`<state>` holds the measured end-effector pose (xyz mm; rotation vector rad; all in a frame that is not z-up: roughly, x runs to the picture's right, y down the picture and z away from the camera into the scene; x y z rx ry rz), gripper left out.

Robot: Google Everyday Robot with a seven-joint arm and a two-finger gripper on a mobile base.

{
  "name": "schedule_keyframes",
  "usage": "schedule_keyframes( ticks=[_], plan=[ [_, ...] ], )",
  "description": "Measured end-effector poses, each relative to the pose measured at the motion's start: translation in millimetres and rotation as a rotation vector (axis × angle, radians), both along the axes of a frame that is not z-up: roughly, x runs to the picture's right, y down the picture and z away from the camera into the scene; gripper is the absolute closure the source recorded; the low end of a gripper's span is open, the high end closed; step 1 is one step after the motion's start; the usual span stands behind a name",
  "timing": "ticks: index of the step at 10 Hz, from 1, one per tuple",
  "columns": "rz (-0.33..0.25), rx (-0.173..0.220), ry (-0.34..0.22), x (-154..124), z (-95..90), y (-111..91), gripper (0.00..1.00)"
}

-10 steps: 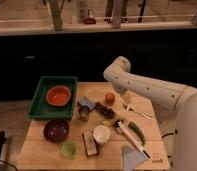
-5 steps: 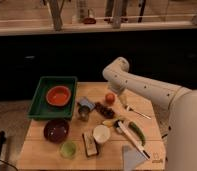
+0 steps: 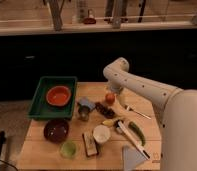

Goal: Place apple in paper cup

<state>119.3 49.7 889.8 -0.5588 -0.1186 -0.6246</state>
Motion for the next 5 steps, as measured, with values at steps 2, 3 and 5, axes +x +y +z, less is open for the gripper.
schedule_keyframes(
  ticks=[2, 3, 5],
  plan=[
    [0.003, -0.008, -0.006, -2, 6.8, -1, 0.20],
    [0.008, -0.018, -0.011, -2, 13.1, -1, 0.20],
    [0.016, -0.039, -0.027, -5, 23.9, 3, 0.20]
  ],
)
